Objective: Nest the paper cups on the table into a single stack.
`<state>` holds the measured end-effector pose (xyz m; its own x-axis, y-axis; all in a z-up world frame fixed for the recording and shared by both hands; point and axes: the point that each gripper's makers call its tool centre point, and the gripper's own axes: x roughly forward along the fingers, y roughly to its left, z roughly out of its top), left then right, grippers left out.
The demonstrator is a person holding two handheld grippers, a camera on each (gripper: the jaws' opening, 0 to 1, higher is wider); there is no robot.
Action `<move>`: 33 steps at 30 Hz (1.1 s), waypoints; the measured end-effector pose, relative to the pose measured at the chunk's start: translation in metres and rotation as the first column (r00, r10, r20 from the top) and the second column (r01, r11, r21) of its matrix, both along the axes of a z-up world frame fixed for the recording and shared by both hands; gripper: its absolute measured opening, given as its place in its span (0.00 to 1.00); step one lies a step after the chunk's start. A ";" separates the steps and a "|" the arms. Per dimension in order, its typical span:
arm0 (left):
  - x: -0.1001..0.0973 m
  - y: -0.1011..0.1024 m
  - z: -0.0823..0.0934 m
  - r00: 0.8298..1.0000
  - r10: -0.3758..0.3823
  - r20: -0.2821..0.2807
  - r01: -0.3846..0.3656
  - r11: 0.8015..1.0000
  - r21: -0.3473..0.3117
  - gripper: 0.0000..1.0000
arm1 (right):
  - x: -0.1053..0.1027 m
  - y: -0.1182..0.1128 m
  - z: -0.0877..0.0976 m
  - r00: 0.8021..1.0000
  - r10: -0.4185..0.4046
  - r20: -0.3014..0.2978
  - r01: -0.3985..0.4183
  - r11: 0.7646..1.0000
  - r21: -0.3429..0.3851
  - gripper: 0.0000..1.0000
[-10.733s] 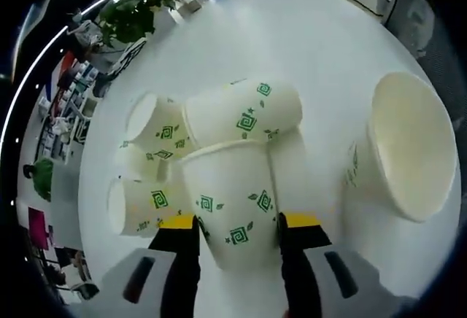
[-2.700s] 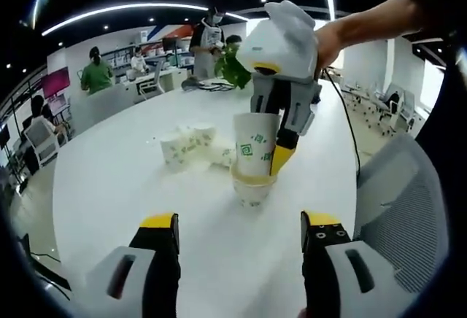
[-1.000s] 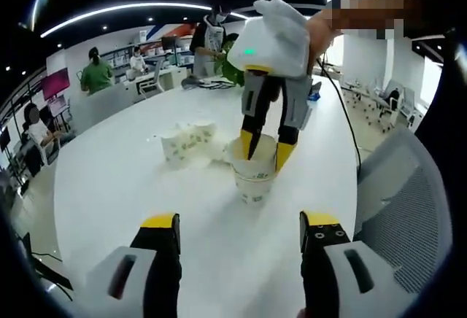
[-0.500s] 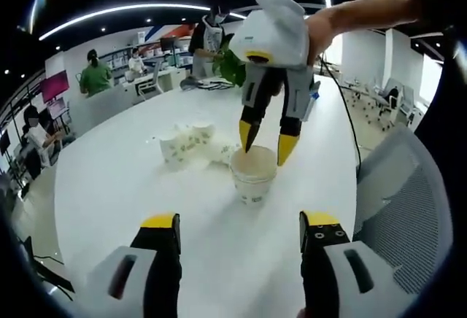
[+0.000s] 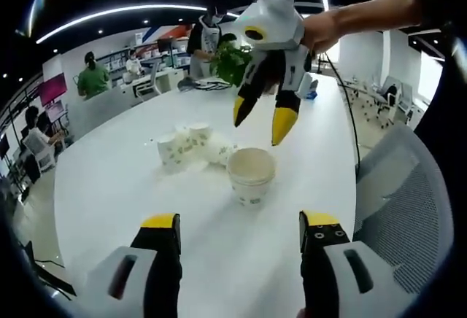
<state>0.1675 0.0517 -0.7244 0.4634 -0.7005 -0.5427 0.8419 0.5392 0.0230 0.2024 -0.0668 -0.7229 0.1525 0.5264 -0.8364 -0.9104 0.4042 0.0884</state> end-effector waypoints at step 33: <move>-0.005 0.000 -0.006 0.999 0.013 -0.039 -0.015 0.999 -0.036 0.66 | -0.018 -0.051 -0.012 0.884 -0.449 -0.128 0.466 0.838 0.284 0.74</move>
